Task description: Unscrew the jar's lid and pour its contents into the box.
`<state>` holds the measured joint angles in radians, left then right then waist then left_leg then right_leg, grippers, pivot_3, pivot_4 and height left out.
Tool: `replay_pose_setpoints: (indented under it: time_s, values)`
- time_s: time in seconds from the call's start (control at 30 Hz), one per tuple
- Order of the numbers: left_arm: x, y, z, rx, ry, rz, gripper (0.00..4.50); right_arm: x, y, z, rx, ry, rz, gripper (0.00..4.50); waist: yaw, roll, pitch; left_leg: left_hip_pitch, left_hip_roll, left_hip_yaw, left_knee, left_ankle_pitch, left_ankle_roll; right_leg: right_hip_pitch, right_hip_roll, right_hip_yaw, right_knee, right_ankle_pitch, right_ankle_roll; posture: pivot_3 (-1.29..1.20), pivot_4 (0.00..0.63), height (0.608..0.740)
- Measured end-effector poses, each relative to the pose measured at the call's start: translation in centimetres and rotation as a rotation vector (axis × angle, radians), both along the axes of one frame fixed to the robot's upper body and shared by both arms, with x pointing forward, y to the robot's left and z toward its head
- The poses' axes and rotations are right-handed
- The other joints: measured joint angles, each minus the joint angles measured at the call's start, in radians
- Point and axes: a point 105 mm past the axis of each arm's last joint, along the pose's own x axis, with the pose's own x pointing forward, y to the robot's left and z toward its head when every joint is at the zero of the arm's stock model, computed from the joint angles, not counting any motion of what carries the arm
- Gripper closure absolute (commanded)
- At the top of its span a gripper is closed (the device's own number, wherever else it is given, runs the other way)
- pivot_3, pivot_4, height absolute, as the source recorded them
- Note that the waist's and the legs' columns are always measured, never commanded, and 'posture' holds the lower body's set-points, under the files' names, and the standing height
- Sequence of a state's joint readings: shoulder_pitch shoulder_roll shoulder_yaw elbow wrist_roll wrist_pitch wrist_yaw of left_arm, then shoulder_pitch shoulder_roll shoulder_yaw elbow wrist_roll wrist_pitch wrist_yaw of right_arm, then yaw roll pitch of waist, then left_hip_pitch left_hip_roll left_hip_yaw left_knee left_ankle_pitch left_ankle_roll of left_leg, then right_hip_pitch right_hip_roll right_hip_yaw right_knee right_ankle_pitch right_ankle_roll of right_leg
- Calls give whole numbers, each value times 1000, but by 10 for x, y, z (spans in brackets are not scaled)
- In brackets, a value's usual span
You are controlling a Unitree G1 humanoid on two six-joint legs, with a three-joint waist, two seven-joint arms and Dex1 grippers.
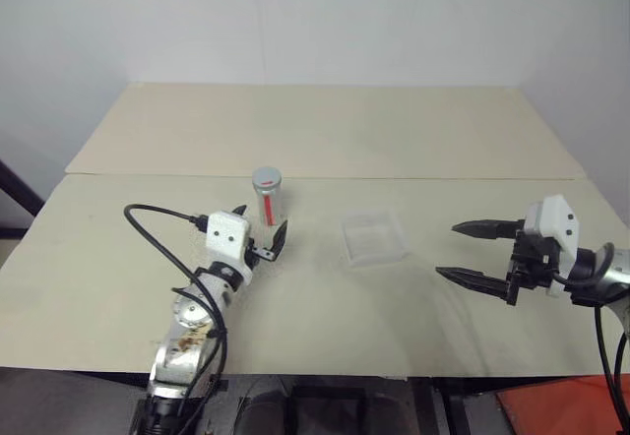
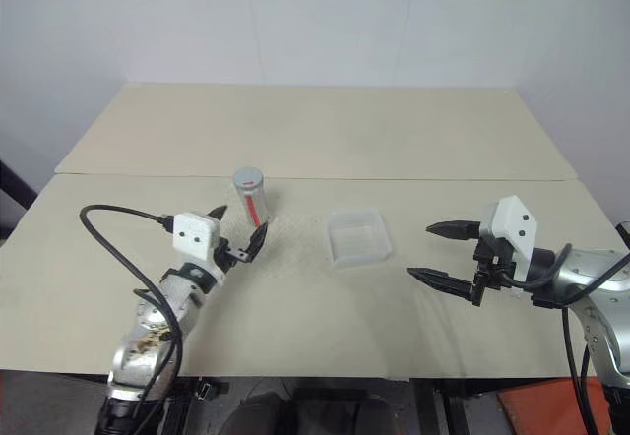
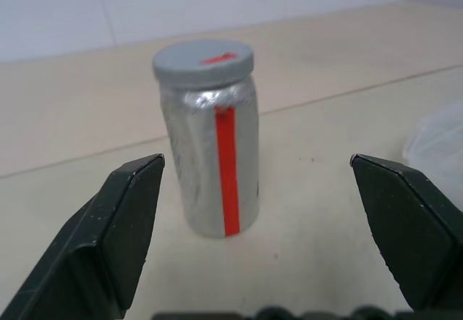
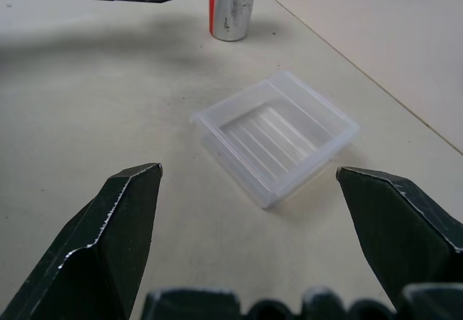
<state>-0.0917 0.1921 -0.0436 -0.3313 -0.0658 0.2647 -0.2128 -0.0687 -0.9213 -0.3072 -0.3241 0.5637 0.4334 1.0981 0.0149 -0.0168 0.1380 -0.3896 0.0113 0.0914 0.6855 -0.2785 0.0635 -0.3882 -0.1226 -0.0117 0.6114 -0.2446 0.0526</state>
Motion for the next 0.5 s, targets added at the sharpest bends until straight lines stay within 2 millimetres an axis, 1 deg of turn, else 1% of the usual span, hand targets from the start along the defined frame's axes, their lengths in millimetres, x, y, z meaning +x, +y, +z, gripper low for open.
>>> replay_pose_setpoints:
  time_s: [0.1,0.23,0.33,0.5]
  values:
    - [9,-1,-1,-15,-14,60,7,-1,1,0,-2,-2,1,0,0,0,0,0,0,0,0,-1,2,0,0,0,0,0,0,0,150,740]
    - [26,-2,8,-6,-51,109,7,-2,3,1,-7,-8,11,0,3,0,0,0,-1,-1,0,-1,2,0,-1,-1,0,0,0,0,150,740]
    - [31,0,12,-22,-69,139,7,-2,3,1,-7,-11,9,0,2,0,0,0,-2,0,0,0,1,0,-1,-1,0,0,0,0,150,740]
    - [39,1,7,-6,-60,171,7,-1,3,3,-6,-16,7,0,1,0,0,0,-2,0,0,0,1,0,-1,-1,0,0,0,0,150,740]
